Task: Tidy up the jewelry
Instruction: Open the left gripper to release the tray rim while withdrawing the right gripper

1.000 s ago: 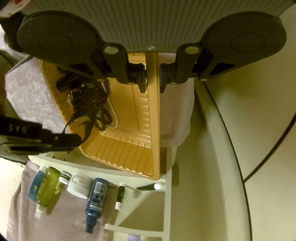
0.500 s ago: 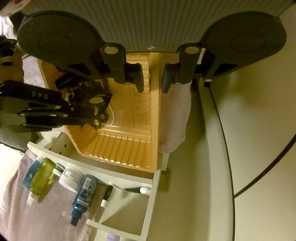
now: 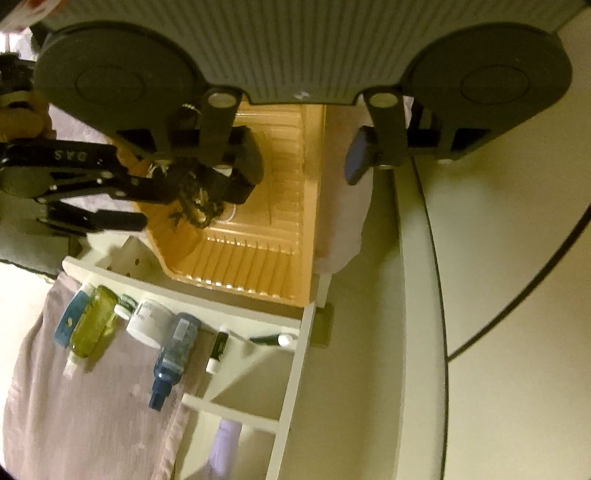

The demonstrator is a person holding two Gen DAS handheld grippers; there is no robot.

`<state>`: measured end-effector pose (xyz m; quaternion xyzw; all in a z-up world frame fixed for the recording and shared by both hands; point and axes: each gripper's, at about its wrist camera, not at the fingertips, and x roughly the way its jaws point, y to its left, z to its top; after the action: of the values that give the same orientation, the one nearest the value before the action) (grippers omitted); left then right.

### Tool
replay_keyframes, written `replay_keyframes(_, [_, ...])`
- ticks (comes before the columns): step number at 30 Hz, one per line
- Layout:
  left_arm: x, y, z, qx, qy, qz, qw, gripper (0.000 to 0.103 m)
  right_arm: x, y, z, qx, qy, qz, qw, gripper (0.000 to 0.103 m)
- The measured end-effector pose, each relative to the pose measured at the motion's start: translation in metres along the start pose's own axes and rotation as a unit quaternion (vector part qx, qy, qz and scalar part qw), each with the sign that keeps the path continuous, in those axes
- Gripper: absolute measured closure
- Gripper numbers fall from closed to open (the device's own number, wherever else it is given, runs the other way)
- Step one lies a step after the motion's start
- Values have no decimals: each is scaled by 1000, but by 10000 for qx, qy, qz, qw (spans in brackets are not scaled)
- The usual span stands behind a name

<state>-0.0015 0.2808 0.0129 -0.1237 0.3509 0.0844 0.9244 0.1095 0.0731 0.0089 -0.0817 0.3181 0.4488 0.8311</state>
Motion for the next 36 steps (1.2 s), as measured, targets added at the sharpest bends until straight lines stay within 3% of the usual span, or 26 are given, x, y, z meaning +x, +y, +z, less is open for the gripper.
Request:
replay_keyframes(3, [-11,-5,0,0,-150,33,9999,26,-20,-7,-7,278,-87,-257,9992,34])
replay_keyframes(6, [-21,-15,-3,96,-245,58,9996,13,-44,-19,-16,648,-116,-477,9967,25])
replay_keyframes(11, [-34,-40,-11,243,-396,113,9989,1,-84,-44,-35,1337,-41,-908,9868,21])
replay_keyframes(17, [-43,-78,-26,395,-355,2,9986,0,-129,-65,-64,2049,195,-1273,9703,19])
replay_keyframes(28, [-40,-142,-62,583,189,-28,9981,0,-180,-69,-107,2211,451,-1598,9610,19])
replay_keyframes(36, [-38,-162,-84,624,545,-4,9966,0,-193,-61,-129,2246,615,-1606,9592,19])
